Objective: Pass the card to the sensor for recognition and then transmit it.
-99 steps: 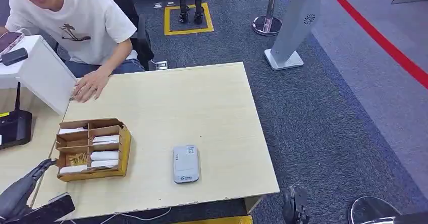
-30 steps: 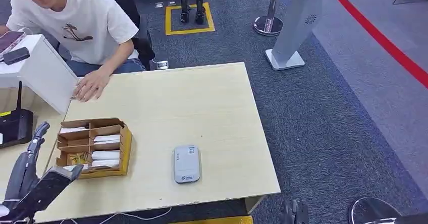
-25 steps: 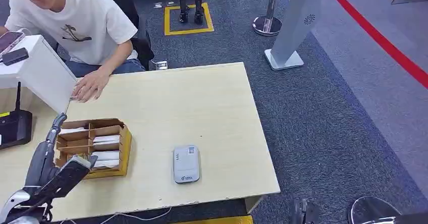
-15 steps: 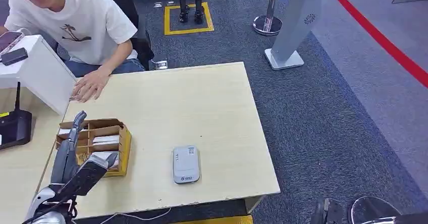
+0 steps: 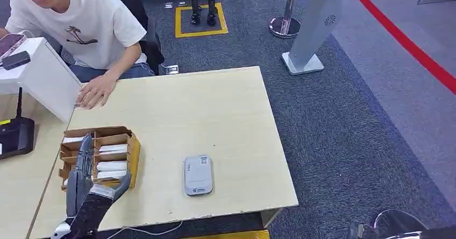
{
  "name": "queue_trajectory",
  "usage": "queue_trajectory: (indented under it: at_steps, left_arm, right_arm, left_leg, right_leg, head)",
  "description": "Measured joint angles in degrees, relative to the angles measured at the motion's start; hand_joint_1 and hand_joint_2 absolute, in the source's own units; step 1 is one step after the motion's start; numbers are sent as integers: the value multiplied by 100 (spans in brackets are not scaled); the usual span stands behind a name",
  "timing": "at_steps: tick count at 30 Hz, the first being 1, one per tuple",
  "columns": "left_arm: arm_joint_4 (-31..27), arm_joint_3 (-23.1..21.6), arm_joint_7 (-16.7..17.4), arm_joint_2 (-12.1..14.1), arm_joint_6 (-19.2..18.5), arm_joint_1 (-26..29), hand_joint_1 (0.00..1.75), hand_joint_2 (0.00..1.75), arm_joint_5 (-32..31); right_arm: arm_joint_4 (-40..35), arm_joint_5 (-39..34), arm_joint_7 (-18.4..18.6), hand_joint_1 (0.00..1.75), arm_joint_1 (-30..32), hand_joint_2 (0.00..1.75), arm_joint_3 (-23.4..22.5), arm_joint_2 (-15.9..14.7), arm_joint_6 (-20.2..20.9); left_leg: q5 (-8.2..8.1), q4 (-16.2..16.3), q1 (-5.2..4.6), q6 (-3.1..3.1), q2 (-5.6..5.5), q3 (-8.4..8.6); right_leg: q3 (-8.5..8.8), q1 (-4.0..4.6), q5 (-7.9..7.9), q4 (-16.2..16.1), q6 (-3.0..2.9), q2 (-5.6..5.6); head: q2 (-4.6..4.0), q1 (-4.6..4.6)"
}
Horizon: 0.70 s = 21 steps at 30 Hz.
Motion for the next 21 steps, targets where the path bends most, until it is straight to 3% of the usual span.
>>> queue_trajectory:
  at_steps: [5,12,17,21]
  left_arm:
    - [-33,39,42,-41,-57,15,0,175,-68]
    - [-26,46,593,78,-227,-109,0,175,-469]
    - [122,46,1420,543,-679,-450,0,175,-870]
    - [295,44,1725,1028,-1012,-797,0,175,-968]
  right_arm:
    - [-20,212,31,0,-6,0,-212,28,46]
    - [55,448,15,0,-52,0,-500,46,76]
    - [164,726,-4,0,-161,0,-627,50,57]
    - [264,826,-63,0,-264,0,-675,50,66]
  left_leg:
    - [0,0,0,0,-1,0]
    - [0,0,0,0,-1,1]
    - [4,-1,4,-5,-1,2]
    - [9,-1,4,-9,0,2]
  right_leg:
    - [1,0,0,0,0,-1]
    - [0,0,0,1,0,-1]
    - [-1,2,0,3,-1,0]
    - [-2,3,4,7,-7,0]
  head:
    - [0,0]
    - [0,0]
    - [0,2]
    - [0,0]
